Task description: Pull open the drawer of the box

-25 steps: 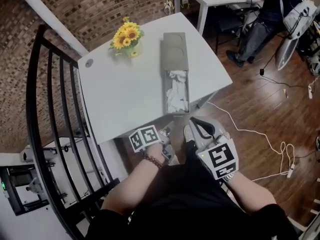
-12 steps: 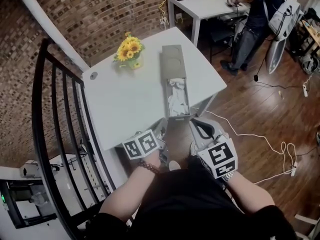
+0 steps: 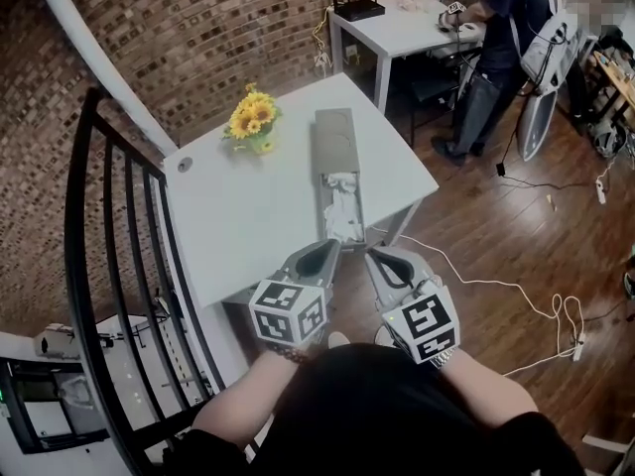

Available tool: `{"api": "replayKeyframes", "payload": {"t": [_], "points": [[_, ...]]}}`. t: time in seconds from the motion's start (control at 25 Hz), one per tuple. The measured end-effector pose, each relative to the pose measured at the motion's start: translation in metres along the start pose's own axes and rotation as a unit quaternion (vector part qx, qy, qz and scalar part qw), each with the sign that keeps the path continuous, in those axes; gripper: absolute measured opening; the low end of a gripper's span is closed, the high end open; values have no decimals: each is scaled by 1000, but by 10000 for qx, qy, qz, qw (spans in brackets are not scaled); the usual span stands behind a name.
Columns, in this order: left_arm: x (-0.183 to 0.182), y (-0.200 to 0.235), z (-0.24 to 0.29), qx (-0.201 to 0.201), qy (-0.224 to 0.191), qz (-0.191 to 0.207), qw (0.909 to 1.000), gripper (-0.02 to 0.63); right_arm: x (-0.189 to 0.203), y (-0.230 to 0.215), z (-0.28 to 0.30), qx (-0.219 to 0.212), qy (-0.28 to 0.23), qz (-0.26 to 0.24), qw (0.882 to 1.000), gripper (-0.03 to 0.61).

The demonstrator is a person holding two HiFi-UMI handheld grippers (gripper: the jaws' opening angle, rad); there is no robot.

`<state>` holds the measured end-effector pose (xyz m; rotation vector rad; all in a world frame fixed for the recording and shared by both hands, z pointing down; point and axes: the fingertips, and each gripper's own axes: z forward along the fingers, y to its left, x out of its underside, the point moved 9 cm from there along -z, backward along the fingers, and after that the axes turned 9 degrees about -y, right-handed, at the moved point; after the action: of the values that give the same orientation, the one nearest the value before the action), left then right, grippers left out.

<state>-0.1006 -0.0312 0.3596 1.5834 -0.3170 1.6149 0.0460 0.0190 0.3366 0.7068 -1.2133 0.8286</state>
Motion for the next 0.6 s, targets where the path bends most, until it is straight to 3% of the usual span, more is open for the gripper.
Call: {"api": "replayKeyframes", "payload": {"t": [0.24, 0.6], "points": [[-1, -27, 3, -91, -47, 559, 9984, 11, -1, -9, -10, -254, -105, -29, 9996, -9], [8, -46, 5, -354, -47, 885, 9954, 11, 6, -18, -21, -504, -153, -87, 9986, -9]]}}
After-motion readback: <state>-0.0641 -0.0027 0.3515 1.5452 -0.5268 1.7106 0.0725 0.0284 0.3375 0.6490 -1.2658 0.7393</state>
